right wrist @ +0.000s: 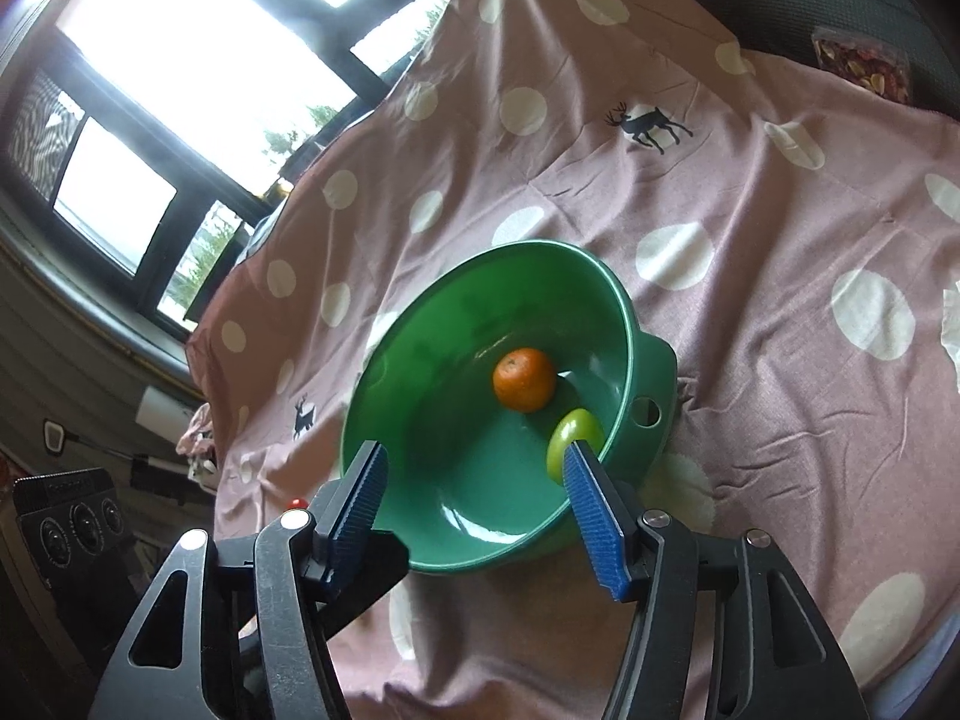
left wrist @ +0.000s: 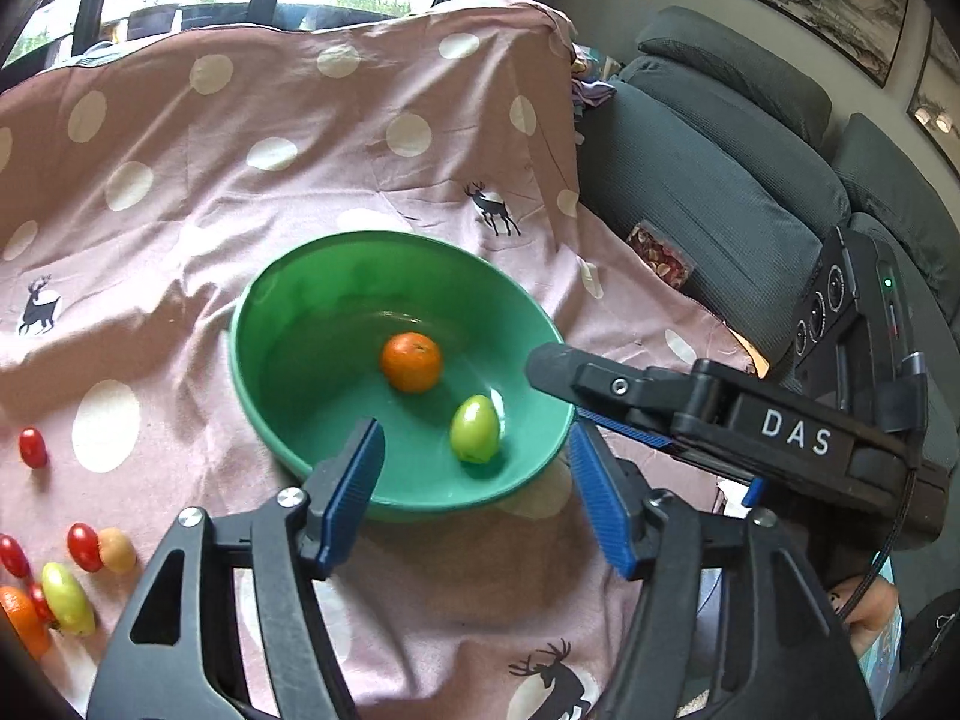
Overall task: Organize fruits
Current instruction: 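Withdraw the right gripper from the bowl toward the remaining fruits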
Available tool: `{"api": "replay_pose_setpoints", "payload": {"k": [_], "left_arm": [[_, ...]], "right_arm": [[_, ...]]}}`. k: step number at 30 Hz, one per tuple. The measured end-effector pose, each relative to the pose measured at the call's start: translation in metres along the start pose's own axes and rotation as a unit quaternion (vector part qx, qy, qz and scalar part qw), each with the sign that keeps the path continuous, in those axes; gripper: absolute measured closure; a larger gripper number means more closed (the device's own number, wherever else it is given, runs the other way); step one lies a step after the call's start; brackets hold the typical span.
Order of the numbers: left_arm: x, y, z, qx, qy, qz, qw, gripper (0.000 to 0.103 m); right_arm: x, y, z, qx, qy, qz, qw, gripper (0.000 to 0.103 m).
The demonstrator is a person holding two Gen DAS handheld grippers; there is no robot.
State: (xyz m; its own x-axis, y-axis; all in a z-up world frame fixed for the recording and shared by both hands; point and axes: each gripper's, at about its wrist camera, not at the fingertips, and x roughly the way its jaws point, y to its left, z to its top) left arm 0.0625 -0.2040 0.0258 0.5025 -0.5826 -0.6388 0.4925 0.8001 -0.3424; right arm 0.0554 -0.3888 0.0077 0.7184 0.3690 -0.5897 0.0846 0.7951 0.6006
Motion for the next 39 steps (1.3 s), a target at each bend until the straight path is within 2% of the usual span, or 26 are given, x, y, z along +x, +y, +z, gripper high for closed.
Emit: {"api": "replay_pose_setpoints", "payload": {"k": [2,3,5,10,12,16,20,23,25,32,35,39], "left_arm": [[-0.015,0.005,-0.002,0.000,-0.011,0.013,0.9999,0.033],[-0.023,0.009,-0.004,-0.003,-0.014,0.021,0.9997,0.028],[-0.039,0.018,-0.008,-0.013,-0.020,0.044,0.9988,0.022],[-0.086,0.050,-0.023,-0.053,-0.049,0.108,0.9916,0.018],[-0.107,0.064,-0.032,-0.077,-0.067,0.145,0.9842,0.017],[-0.139,0.096,-0.058,-0.134,-0.105,0.208,0.9631,0.015],[-0.152,0.134,-0.077,-0.180,-0.103,0.252,0.9453,0.015],[-0.162,0.159,-0.086,-0.217,-0.107,0.283,0.9281,0.015],[-0.171,0.175,-0.092,-0.242,-0.116,0.293,0.9174,0.015],[-0.180,0.205,-0.107,-0.286,-0.110,0.318,0.8972,0.015],[-0.181,0.212,-0.110,-0.293,-0.108,0.316,0.8960,0.015],[-0.180,0.219,-0.112,-0.297,-0.100,0.323,0.8929,0.015]], "right_arm": [[-0.003,0.006,0.000,-0.008,-0.008,-0.003,1.000,0.039],[-0.004,0.009,-0.001,-0.012,-0.012,-0.003,1.000,0.037],[-0.004,0.016,-0.002,-0.023,-0.016,-0.001,1.000,0.028],[-0.005,0.035,-0.009,-0.051,-0.019,-0.003,0.999,0.028],[-0.003,0.044,-0.011,-0.063,-0.019,-0.007,0.998,0.026],[0.006,0.061,-0.020,-0.096,-0.016,-0.013,0.995,0.023],[0.019,0.080,-0.033,-0.128,-0.001,-0.010,0.992,0.023],[0.029,0.095,-0.043,-0.156,0.012,-0.009,0.988,0.023],[0.037,0.105,-0.050,-0.170,0.022,-0.008,0.985,0.023],[0.069,0.133,-0.077,-0.215,0.065,0.006,0.975,0.023],[0.085,0.142,-0.091,-0.227,0.094,0.009,0.969,0.023],[0.101,0.151,-0.108,-0.239,0.119,-0.025,0.963,0.023]]}}
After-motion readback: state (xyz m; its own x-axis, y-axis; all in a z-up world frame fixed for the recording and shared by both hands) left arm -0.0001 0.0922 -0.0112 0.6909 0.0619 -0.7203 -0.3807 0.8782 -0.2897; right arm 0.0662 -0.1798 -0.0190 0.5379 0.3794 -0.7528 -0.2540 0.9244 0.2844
